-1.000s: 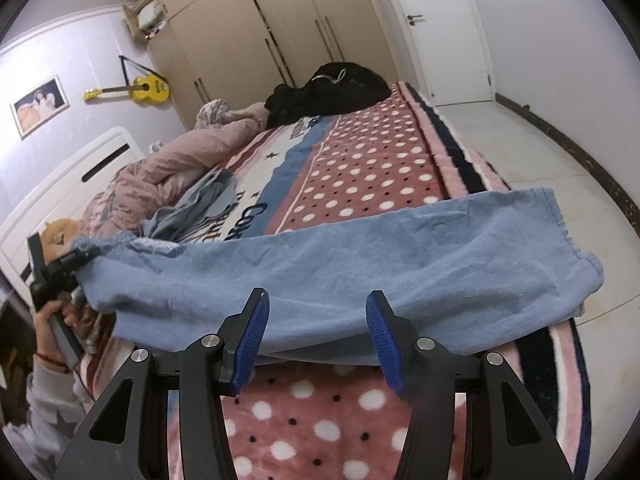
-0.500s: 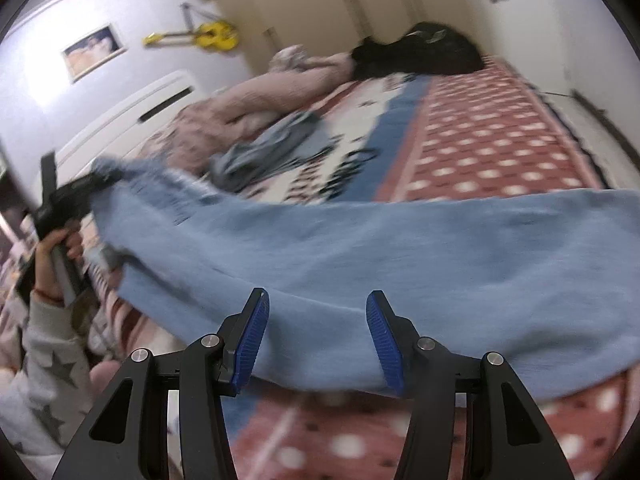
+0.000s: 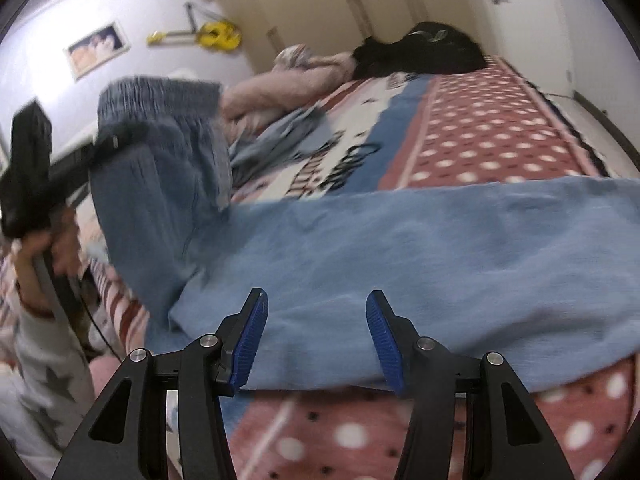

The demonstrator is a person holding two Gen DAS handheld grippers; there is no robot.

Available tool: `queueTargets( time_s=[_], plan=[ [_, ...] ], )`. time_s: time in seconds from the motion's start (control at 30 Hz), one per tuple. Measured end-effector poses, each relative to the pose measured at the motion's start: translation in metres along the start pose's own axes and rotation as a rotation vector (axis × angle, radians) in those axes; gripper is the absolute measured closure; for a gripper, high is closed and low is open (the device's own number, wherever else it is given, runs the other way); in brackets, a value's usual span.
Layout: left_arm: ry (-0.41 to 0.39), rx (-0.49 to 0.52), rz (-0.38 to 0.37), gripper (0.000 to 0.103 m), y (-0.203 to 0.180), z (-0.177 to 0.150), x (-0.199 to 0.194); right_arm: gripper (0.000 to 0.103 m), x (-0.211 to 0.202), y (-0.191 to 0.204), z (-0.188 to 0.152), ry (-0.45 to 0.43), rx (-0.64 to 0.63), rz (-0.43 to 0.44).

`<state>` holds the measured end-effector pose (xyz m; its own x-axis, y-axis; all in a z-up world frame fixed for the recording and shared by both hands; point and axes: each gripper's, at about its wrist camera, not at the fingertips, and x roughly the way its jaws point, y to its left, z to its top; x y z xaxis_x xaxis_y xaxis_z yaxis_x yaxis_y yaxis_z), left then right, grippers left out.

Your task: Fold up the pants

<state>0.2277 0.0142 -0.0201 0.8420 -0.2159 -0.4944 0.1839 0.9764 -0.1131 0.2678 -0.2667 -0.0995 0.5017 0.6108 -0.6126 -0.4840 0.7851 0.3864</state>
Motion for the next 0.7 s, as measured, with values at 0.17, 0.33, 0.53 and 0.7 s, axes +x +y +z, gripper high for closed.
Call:
queueTargets(
  time_s=[0.17, 0.33, 0.53, 0.7],
  plan=[
    [0.181, 0.111, -0.093, 0.081, -0.049, -0.037, 0.056, 0.053, -0.02, -0.029, -0.004, -0.021, 0.064, -0.038],
    [0.264, 0.253, -0.089, 0.062, -0.076, -0.064, 0.068, 0.053, -0.019, -0.042, -0.012, -0.01, 0.092, -0.045],
    [0.223, 0.173, -0.226, 0.022, -0.058, -0.063, 0.022, 0.048, -0.012, -0.045, -0.01, -0.006, 0.117, -0.015],
    [0.157, 0.142, -0.088, 0.021, -0.021, -0.067, -0.017, 0.029, -0.004, -0.03, 0.002, -0.02, 0.12, 0.058]
  ],
)
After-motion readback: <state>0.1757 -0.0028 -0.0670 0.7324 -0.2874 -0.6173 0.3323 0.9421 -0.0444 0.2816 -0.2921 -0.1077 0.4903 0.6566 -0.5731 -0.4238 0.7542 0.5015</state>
